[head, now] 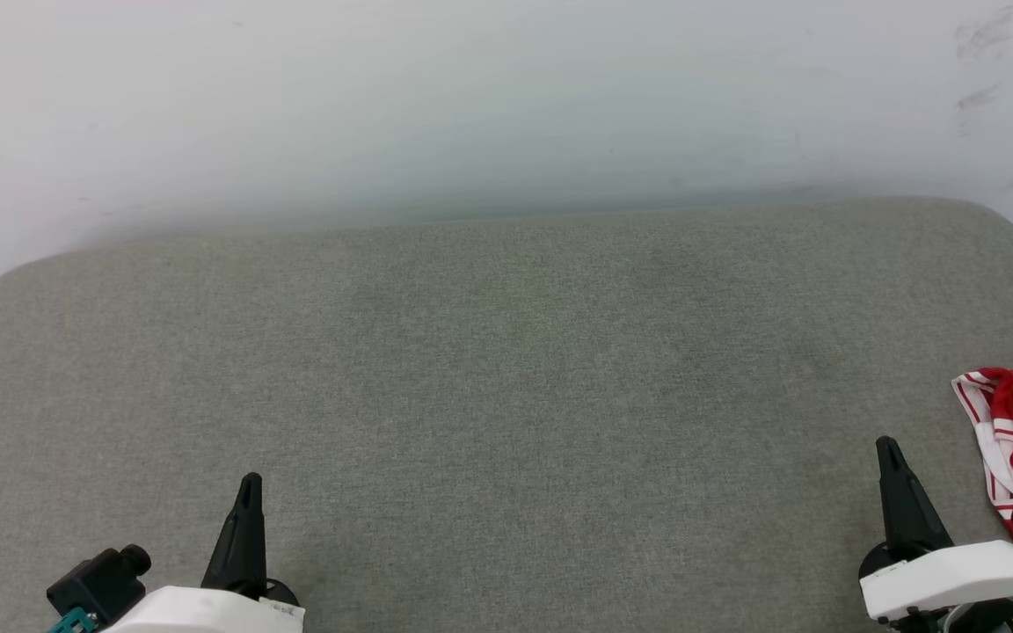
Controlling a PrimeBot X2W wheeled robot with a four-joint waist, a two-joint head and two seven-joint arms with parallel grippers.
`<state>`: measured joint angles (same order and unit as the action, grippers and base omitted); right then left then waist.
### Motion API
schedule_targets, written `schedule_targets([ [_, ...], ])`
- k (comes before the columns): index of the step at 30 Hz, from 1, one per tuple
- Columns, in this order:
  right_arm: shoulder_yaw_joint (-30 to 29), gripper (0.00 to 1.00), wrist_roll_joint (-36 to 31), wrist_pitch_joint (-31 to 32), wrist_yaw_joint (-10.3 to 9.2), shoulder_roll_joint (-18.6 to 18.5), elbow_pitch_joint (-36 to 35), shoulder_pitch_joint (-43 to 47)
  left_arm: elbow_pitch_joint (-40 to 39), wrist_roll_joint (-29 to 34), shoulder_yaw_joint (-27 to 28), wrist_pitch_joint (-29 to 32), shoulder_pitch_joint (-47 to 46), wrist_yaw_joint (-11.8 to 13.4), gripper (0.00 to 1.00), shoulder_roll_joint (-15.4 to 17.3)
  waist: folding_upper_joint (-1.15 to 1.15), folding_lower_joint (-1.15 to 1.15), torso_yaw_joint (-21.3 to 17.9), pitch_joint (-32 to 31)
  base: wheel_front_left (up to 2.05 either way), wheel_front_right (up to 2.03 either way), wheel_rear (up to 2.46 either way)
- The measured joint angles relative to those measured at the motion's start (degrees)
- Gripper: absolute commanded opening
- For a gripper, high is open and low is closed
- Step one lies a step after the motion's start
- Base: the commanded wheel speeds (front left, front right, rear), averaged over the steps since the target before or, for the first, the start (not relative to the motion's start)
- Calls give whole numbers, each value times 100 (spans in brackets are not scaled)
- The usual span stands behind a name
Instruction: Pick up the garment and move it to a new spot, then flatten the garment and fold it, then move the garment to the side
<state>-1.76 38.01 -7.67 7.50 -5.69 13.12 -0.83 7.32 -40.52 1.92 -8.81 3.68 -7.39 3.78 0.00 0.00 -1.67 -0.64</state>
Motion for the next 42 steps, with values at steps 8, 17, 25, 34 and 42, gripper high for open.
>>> schedule_targets([
  [8,-55,0,654,168,0,32,7,-69,67,-644,15,155,-111,0,0,10,0,0,14,7,0,0,0],
  [17,-116,0,1325,338,0,62,16,-130,148,-1308,42,315,-219,0,0,22,0,0,29,15,0,0,0],
  [25,-163,0,1863,477,0,90,26,-187,215,-1850,64,457,-310,0,0,27,0,0,43,21,0,0,0],
  [34,-213,0,2427,631,0,120,35,-221,287,-2401,94,598,-411,0,0,31,0,0,58,29,0,0,0],
  [42,-257,0,2888,759,-1,142,41,-268,343,-2856,123,715,-507,0,0,31,0,0,72,35,0,0,0],
])
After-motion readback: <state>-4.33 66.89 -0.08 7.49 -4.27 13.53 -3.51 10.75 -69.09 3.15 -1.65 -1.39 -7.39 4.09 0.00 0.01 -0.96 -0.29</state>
